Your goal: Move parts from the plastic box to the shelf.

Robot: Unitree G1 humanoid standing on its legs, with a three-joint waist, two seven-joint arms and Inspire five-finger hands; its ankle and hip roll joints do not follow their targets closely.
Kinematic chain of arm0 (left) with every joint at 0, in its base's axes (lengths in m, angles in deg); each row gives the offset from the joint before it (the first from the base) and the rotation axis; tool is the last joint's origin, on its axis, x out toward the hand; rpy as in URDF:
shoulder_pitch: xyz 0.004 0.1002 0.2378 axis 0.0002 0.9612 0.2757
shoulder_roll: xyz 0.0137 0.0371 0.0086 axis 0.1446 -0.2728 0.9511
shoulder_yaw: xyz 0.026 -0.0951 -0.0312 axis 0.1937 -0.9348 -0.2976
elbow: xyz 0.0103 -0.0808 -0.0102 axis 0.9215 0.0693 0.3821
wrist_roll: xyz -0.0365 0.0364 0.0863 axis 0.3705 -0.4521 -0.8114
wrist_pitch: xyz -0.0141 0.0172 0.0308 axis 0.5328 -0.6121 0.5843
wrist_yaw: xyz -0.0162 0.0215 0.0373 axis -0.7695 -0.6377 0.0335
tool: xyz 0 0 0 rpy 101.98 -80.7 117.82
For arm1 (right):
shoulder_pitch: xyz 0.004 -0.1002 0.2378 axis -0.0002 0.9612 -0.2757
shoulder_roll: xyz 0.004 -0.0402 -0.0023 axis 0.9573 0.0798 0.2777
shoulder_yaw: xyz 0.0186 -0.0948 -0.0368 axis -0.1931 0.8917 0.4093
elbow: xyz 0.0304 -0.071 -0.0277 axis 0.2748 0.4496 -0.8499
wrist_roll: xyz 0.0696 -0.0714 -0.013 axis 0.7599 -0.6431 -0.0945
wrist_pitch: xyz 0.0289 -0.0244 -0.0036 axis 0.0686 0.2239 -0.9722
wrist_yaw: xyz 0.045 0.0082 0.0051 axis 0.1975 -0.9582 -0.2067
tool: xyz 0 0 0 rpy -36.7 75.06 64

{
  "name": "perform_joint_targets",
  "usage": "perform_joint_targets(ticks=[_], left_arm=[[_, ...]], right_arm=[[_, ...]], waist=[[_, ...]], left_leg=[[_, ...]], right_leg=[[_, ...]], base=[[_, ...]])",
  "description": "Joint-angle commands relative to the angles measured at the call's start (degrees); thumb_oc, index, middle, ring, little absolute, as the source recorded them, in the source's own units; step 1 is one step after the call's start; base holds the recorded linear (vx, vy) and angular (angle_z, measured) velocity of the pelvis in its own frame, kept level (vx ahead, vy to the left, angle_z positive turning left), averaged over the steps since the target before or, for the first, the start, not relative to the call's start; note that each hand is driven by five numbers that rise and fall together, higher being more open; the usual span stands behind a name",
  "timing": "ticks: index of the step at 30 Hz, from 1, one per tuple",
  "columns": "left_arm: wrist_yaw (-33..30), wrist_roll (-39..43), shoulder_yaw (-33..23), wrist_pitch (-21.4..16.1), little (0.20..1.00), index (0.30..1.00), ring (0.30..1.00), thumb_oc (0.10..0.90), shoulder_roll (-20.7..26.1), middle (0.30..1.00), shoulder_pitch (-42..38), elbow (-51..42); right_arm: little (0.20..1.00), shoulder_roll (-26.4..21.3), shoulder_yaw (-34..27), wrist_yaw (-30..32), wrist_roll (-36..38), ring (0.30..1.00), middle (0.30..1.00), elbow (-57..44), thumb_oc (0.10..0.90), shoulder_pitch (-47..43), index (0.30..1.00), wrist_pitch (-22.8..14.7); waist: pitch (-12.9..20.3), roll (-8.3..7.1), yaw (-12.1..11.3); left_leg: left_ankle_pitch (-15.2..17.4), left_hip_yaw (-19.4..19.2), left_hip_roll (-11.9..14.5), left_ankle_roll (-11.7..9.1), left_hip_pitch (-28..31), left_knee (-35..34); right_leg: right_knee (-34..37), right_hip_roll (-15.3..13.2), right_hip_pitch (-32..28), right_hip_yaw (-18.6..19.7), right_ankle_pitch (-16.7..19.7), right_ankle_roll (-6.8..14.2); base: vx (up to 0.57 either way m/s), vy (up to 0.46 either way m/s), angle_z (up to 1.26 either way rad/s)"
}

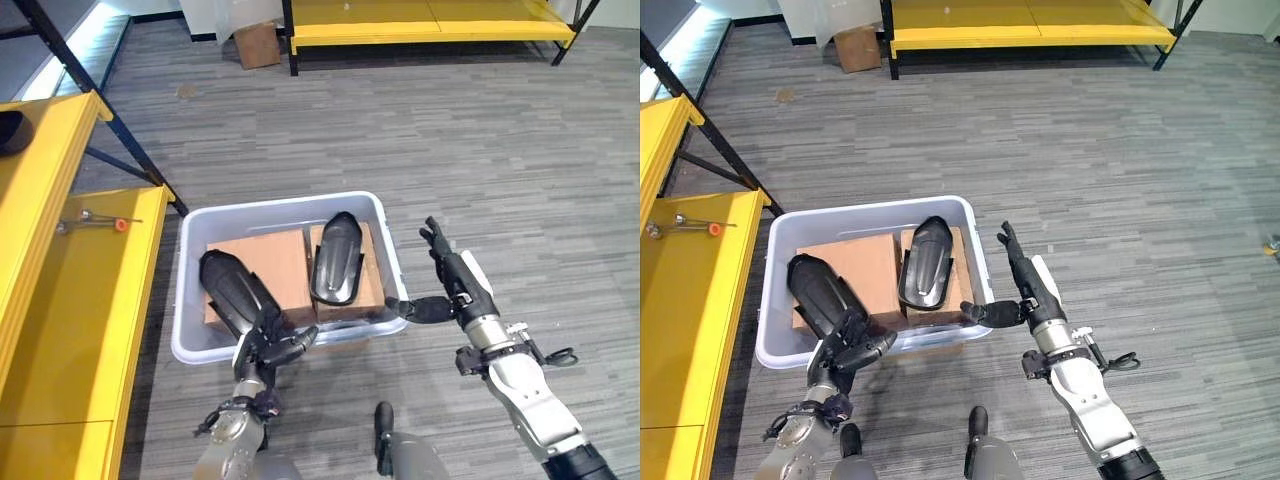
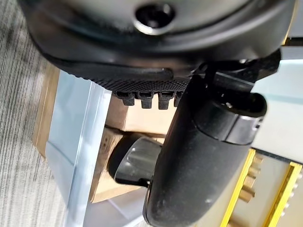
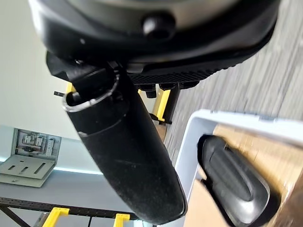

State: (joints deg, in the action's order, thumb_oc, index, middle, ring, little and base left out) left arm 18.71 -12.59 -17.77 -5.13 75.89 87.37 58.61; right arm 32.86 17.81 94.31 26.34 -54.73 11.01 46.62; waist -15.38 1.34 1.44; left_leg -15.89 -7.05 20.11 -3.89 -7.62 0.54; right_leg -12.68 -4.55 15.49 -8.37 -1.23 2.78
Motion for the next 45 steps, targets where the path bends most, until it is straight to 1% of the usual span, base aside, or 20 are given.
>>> perform_joint_targets(ticks=[1, 6, 7, 8, 11, 17, 20, 28, 30, 34, 37, 38, 45], left_arm=[[2.0, -1.3, -1.3, -5.1, 1.0, 1.0, 1.0, 0.9, 5.2, 1.0, -2.2, -6.2], [1.8, -1.0, -0.4, -5.5, 1.0, 1.0, 1.0, 0.9, 5.5, 1.0, -2.9, -6.6], [1.6, -0.9, -0.2, -5.7, 1.0, 1.0, 1.0, 0.9, 5.6, 1.0, -3.1, -6.9], [1.6, -0.9, -0.2, -5.7, 1.0, 1.0, 1.0, 0.9, 5.6, 1.0, -3.1, -6.9], [1.1, -1.1, 0.0, -6.1, 1.0, 1.0, 1.0, 0.9, 5.8, 1.0, -3.6, -6.8], [0.4, -1.3, 0.2, -6.4, 1.0, 1.0, 1.0, 0.9, 5.8, 1.0, -4.2, -7.0], [-0.2, -1.4, 0.3, -6.7, 1.0, 1.0, 1.0, 0.9, 5.9, 1.0, -4.5, -7.2], [-1.7, -1.8, -0.2, -7.9, 1.0, 1.0, 1.0, 0.9, 6.7, 1.0, -5.2, -10.1], [-2.0, -2.0, -0.3, -8.1, 1.0, 1.0, 1.0, 0.9, 6.9, 1.0, -5.5, -10.6], [-2.6, -1.9, -1.4, -9.0, 1.0, 1.0, 1.0, 0.9, 7.4, 1.0, -6.2, -15.0], [-2.8, -1.6, -2.2, -9.3, 1.0, 1.0, 1.0, 0.9, 7.9, 1.0, -6.2, -18.7], [-2.8, -1.0, -3.0, -9.6, 1.0, 1.0, 1.0, 0.9, 8.1, 1.0, -6.1, -21.1], [-3.3, 0.0, -5.4, -10.7, 1.0, 1.0, 1.0, 0.9, 9.0, 1.0, -6.0, -26.9]], right_arm=[[1.0, 1.7, -0.6, 1.9, -4.7, 1.0, 1.0, -6.3, 0.9, -7.6, 1.0, -5.8], [1.0, 0.3, 0.5, 3.4, -9.8, 1.0, 1.0, -4.3, 0.9, -10.5, 1.0, -5.0], [1.0, 0.3, 1.3, 4.1, -12.3, 1.0, 1.0, -2.7, 0.9, -11.7, 1.0, -4.3], [1.0, 0.3, 1.3, 4.1, -12.3, 1.0, 1.0, -2.7, 0.9, -11.8, 1.0, -4.3], [1.0, 0.6, 2.6, 5.4, -16.5, 1.0, 1.0, 0.1, 0.9, -13.6, 1.0, -3.0], [1.0, 1.6, 3.8, 6.6, -19.6, 1.0, 1.0, 2.8, 0.9, -14.7, 1.0, -1.7], [1.0, 2.9, 4.7, 7.7, -21.9, 1.0, 1.0, 5.4, 0.9, -15.5, 1.0, -0.6], [1.0, 4.7, 5.3, 11.6, -26.1, 1.0, 1.0, 10.6, 0.9, -19.2, 1.0, 1.6], [1.0, 4.9, 4.9, 12.0, -26.3, 1.0, 1.0, 10.4, 0.9, -19.7, 1.0, 1.7], [1.0, 5.0, 2.7, 13.2, -25.5, 1.0, 1.0, 7.5, 0.9, -20.2, 1.0, 1.4], [1.0, 5.2, 1.0, 13.5, -24.1, 1.0, 1.0, 4.6, 0.9, -19.4, 1.0, 0.8], [1.0, 5.3, 0.0, 13.4, -22.8, 1.0, 1.0, 2.4, 0.9, -18.8, 1.0, 0.2], [1.0, 5.7, -2.4, 12.8, -18.8, 1.0, 1.0, -2.2, 0.9, -17.0, 1.0, -1.5]], waist=[[-0.1, -3.24, -1.1], [-2.2, -3.0, -1.6], [-3.1, -3.07, -1.8], [-3.1, -3.08, -1.8], [-4.6, -3.21, -2.4], [-6.1, -3.26, -2.9], [-7.1, -3.3, -3.6], [-8.2, -3.01, -5.1], [-8.3, -3.05, -5.2], [-8.7, -3.29, -5.5], [-8.8, -3.66, -5.6], [-8.9, -3.91, -5.6], [-8.9, -4.53, -5.6]], left_leg=[[9.8, -0.5, -1.5, -2.2, 4.6, 2.4], [9.9, -0.3, -2.3, -2.3, 2.8, 2.2], [10.0, -0.2, -2.7, -2.3, 1.9, 2.1], [10.0, -0.2, -2.8, -2.2, 1.9, 2.1], [10.4, -0.1, -3.7, -2.2, 0.5, 1.8], [11.0, 0.2, -4.7, -2.0, -0.7, 1.7], [11.2, 0.8, -5.6, -1.7, -1.6, 1.5], [11.9, 1.8, -7.2, -1.3, -2.8, 1.0], [11.9, 1.8, -7.4, -1.3, -2.9, 1.0], [12.0, 2.0, -8.0, -1.2, -3.3, 0.5], [12.0, 2.0, -8.2, -1.1, -3.4, 0.0], [11.9, 2.0, -8.3, -1.2, -3.6, -0.2], [11.9, 2.0, -8.7, -1.1, -3.7, -0.8]], right_leg=[[0.9, -3.7, -1.3, -0.2, 3.9, 2.9], [0.8, -4.4, 0.6, -0.2, 4.5, 3.1], [0.9, -4.7, 1.3, -0.2, 5.0, 3.3], [0.9, -4.7, 1.3, -0.3, 5.0, 3.3], [1.6, -5.5, 2.1, -0.3, 6.0, 3.6], [2.2, -6.5, 2.4, -0.7, 6.6, 3.9], [3.1, -7.1, 2.1, -1.2, 7.1, 4.1], [5.6, -8.5, 1.2, -2.2, 8.6, 4.9], [5.9, -8.7, 0.9, -2.4, 8.8, 4.9], [7.2, -9.4, 0.5, -3.0, 9.4, 5.3], [7.9, -9.6, 0.2, -3.2, 9.8, 5.5], [8.3, -9.8, 0.1, -3.3, 10.1, 5.6], [9.1, -10.0, -0.1, -3.6, 10.5, 5.8]], base=[[0.0, 0.0, 0.0], [-0.02, 0.025, 0.08], [-0.03, 0.035, 0.13], [-0.03, 0.041, 0.05], [-0.02, 0.045, 0.06], [-0.01, 0.039, 0.11], [0.01, 0.032, 0.04], [0.01, 0.042, 0.13], [0.0, 0.018, 0.03], [0.0, 0.037, 0.05], [0.01, 0.023, 0.09], [0.02, 0.024, 0.04], [0.0, 0.005, 0.01]])
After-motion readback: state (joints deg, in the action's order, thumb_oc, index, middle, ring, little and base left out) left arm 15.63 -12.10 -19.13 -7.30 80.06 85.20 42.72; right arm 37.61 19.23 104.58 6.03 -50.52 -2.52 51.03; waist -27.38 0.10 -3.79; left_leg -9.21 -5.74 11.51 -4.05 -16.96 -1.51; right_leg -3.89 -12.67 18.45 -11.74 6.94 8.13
